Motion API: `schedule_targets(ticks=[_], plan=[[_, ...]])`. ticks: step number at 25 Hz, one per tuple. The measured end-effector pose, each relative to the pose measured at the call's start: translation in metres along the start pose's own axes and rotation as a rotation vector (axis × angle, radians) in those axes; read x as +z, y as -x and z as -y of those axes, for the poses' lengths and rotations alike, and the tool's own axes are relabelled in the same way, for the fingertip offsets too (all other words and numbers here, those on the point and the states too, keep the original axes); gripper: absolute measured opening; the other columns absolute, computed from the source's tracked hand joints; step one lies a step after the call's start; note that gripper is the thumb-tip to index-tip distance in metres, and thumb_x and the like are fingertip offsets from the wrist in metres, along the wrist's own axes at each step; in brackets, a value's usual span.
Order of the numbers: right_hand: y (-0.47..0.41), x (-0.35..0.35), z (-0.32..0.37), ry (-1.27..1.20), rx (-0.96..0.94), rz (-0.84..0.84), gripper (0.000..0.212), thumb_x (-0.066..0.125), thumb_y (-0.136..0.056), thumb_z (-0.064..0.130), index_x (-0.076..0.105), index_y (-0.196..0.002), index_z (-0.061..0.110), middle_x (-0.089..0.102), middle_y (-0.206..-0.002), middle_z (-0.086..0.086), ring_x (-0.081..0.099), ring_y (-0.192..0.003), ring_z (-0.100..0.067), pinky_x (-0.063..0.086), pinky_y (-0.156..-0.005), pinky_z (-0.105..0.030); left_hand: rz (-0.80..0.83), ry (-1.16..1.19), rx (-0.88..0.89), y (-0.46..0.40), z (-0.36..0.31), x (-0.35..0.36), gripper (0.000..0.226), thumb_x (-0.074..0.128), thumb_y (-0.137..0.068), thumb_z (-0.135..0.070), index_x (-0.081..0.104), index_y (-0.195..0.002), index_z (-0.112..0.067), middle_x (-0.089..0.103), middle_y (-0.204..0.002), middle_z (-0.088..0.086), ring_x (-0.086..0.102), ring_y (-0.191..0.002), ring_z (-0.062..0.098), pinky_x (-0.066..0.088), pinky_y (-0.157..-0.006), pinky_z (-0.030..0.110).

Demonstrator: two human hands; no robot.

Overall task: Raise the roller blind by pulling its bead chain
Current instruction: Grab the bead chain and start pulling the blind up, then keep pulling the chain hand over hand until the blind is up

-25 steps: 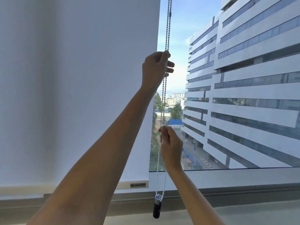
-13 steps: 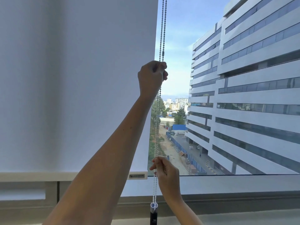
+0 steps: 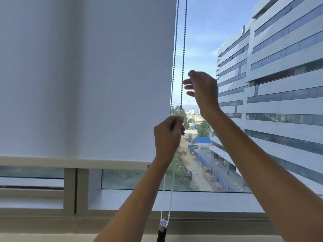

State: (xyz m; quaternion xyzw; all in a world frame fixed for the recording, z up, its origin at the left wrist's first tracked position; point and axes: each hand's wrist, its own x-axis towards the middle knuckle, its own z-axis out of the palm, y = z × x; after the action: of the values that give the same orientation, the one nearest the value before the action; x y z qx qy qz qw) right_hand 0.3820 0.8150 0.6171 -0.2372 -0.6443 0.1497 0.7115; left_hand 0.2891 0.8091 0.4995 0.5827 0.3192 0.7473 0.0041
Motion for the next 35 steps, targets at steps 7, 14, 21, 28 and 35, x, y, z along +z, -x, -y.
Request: schedule_targets(ticks=[7,14,21,28,35], plan=[[-0.035,0.016,0.033,-0.07,0.066,0.048,0.014,0.055,-0.089,0.007,0.067,-0.091,0.001,0.067,-0.066,-0.009,0.059,-0.051,-0.017,0.054,-0.056,-0.026,0.001,0.037,-0.092,0.068,0.024,-0.002,0.016,0.06,-0.091,-0.018,0.071,-0.08,-0.016,0.066,-0.058,-0.004,0.063,-0.053,0.011,0.056,-0.058,0.03],[-0.035,0.01,0.03,-0.003,0.043,0.035,0.03,0.037,-0.084,-0.005,0.062,-0.078,0.011,0.055,-0.058,-0.001,0.052,-0.041,-0.011,0.049,-0.049,-0.02,0.121,0.031,-0.214,0.057,0.027,-0.012,0.013,0.062,-0.09,-0.019,0.071,-0.082,-0.015,0.069,-0.061,-0.001,0.066,-0.056,0.013,0.058,-0.063,0.032],[-0.008,0.006,0.008,0.062,-0.028,0.016,0.024,0.045,-0.088,0.002,0.063,-0.077,0.013,0.055,-0.053,0.004,0.049,-0.038,-0.005,0.046,-0.045,-0.018,0.206,0.148,-0.146,-0.014,-0.016,-0.019,0.035,0.045,-0.097,-0.033,0.066,-0.106,-0.007,0.074,-0.091,0.014,0.072,-0.079,0.022,0.059,-0.072,0.033],[0.097,-0.004,-0.069,0.131,0.023,0.098,0.022,0.045,-0.097,0.008,0.064,-0.085,0.007,0.057,-0.059,0.001,0.054,-0.048,-0.012,0.056,-0.057,-0.038,0.281,0.23,-0.226,-0.129,-0.064,0.001,0.038,0.038,-0.1,-0.034,0.06,-0.112,-0.005,0.073,-0.095,0.009,0.072,-0.086,0.022,0.057,-0.074,0.031],[0.186,-0.005,-0.117,0.062,0.148,0.188,0.03,0.049,-0.094,0.001,0.061,-0.073,0.018,0.056,-0.053,0.005,0.053,-0.045,-0.008,0.05,-0.048,-0.027,0.243,0.501,-0.36,-0.149,-0.068,0.016,0.018,0.048,-0.096,-0.004,0.065,-0.095,-0.003,0.068,-0.076,0.01,0.069,-0.06,0.013,0.058,-0.061,0.025]])
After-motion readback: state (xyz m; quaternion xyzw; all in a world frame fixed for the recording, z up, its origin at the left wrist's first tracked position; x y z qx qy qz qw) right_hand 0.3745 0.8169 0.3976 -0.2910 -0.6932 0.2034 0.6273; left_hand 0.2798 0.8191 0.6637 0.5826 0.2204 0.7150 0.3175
